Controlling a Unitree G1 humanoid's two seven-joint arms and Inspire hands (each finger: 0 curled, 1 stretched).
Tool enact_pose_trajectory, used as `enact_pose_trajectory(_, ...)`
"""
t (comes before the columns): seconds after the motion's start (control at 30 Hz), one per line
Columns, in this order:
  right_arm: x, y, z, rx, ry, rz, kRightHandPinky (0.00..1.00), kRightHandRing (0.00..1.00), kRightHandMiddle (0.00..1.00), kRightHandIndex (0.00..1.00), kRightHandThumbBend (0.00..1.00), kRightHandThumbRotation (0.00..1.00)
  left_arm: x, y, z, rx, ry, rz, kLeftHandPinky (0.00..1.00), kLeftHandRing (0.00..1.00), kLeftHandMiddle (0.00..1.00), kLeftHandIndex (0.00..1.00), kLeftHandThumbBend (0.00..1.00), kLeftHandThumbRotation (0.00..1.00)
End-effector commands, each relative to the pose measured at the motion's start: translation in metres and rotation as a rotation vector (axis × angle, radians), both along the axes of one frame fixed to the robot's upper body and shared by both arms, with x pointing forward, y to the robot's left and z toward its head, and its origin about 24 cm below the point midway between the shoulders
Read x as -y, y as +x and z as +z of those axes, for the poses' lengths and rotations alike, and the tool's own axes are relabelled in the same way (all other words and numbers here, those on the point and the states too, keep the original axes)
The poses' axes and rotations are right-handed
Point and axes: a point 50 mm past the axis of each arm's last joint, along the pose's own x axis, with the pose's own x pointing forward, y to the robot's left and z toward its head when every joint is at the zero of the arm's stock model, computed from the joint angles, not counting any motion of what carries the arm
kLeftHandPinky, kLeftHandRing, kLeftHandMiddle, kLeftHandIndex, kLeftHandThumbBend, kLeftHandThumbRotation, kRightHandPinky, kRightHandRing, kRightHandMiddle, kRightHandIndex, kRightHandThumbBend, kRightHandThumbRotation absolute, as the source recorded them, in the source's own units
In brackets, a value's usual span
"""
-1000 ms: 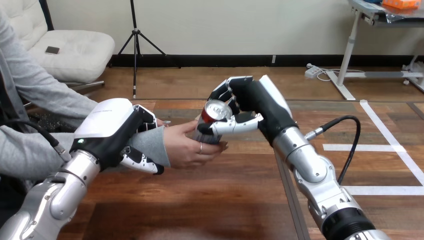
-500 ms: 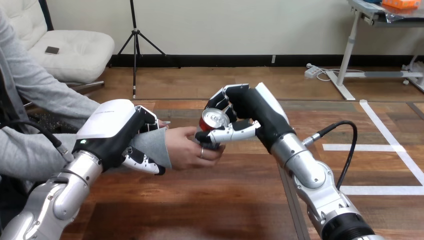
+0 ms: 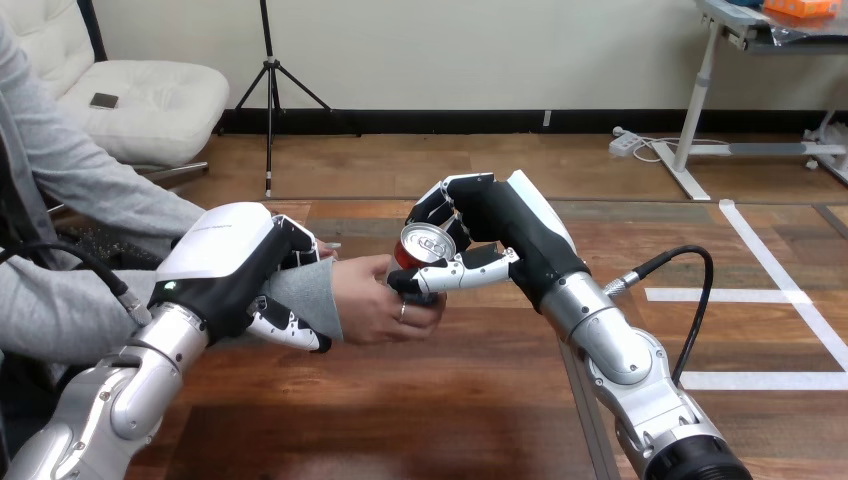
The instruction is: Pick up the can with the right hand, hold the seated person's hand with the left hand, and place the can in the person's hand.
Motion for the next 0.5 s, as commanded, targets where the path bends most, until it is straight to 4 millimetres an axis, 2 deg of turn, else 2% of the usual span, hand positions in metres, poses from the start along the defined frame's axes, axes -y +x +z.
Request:
enact_pose_trajectory(0.0,-0.0218,0.0059,0.0475,0.194,0.057,0.094,0.30,0.33,0.42,0.42,0.85,0.00,0.0353,0.0294,0.0768,0.297,-0.130,-0.103,0.19,0.23,0.28,0.29,0.74,0.00)
enact_pose_trajectory(0.47,-0.0189,0.0057,0.0448,0.178,0.034,0.095,0.32,0.35,0.41,0.43,0.82,0.00,0.0336,0.0291,0.0772,0.308,-0.144,-0.099,0.18,0.23,0.28,0.28,0.73,0.00)
